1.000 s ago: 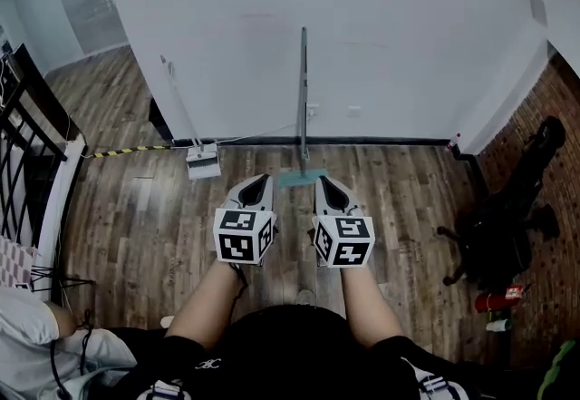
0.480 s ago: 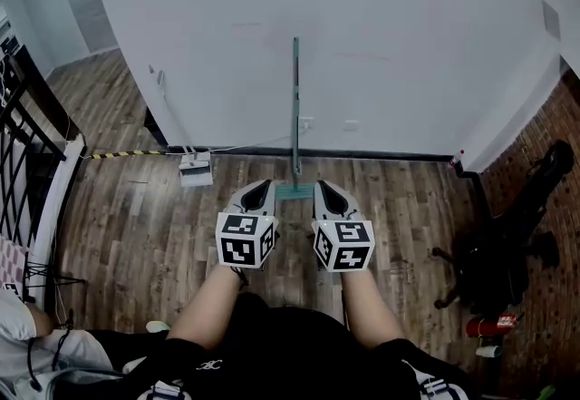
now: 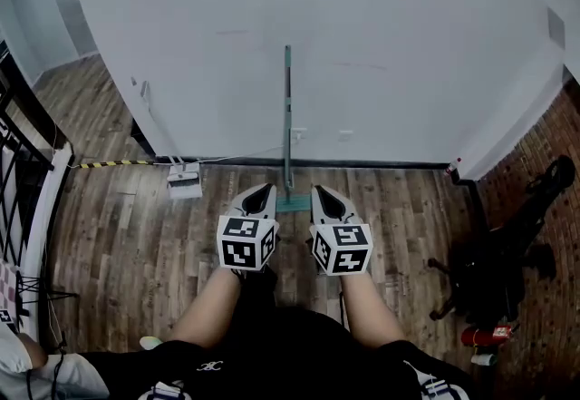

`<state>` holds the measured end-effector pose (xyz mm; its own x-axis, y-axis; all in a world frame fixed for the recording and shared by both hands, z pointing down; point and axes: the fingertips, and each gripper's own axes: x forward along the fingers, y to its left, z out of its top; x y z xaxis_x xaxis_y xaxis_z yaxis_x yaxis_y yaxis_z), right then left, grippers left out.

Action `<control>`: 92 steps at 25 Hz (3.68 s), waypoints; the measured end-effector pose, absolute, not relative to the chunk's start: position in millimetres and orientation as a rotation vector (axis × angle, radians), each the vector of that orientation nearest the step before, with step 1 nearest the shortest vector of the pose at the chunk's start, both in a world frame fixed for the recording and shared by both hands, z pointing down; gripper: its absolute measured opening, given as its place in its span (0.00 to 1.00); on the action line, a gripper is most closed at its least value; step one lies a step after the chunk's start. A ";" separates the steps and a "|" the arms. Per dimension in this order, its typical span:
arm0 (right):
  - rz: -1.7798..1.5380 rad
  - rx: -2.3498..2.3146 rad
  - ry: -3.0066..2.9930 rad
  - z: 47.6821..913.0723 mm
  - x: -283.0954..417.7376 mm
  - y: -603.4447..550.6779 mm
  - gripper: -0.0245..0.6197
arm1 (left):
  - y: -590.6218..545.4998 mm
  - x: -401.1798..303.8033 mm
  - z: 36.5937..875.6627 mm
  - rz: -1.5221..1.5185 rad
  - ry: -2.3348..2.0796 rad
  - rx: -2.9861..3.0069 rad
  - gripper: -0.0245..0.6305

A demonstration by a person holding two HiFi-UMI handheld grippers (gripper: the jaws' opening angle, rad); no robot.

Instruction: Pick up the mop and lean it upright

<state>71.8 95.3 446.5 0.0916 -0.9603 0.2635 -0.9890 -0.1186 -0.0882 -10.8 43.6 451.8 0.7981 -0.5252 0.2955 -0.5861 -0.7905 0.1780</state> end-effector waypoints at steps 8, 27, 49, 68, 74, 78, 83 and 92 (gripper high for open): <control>0.385 2.269 -1.959 444.9 117.7 -19.7 0.06 | -74.9 38.1 458.3 0.345 -0.784 2.737 0.04; 0.478 2.293 -1.821 466.9 191.1 -223.1 0.06 | -289.2 96.0 480.4 0.371 -0.698 2.641 0.03; 0.485 2.134 -1.911 519.2 299.4 -373.3 0.12 | -344.4 112.6 505.8 0.447 -1.130 2.463 0.04; 0.600 2.026 -1.760 594.9 337.8 -502.6 0.25 | -330.5 57.2 517.9 0.486 -1.394 2.279 0.04; 0.555 2.036 -1.731 601.1 333.1 -499.4 0.22 | -322.5 39.1 526.2 0.495 -1.414 2.241 0.04; 0.498 2.022 -1.778 597.8 317.2 -489.2 0.22 | -321.8 33.6 528.1 0.491 -1.409 2.238 0.04; 0.474 2.046 -1.797 592.0 304.7 -472.3 0.22 | -322.3 33.0 527.2 0.481 -1.388 2.256 0.04; 0.423 1.983 -1.881 577.3 259.4 -426.2 0.22 | -327.2 38.6 528.3 0.464 -1.330 2.295 0.04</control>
<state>259.4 -426.2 577.3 0.0619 -0.8852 0.4611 -0.9974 -0.0374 0.0621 38.6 -327.2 528.3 0.4796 -0.7256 0.4934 -0.8751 -0.4369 0.2080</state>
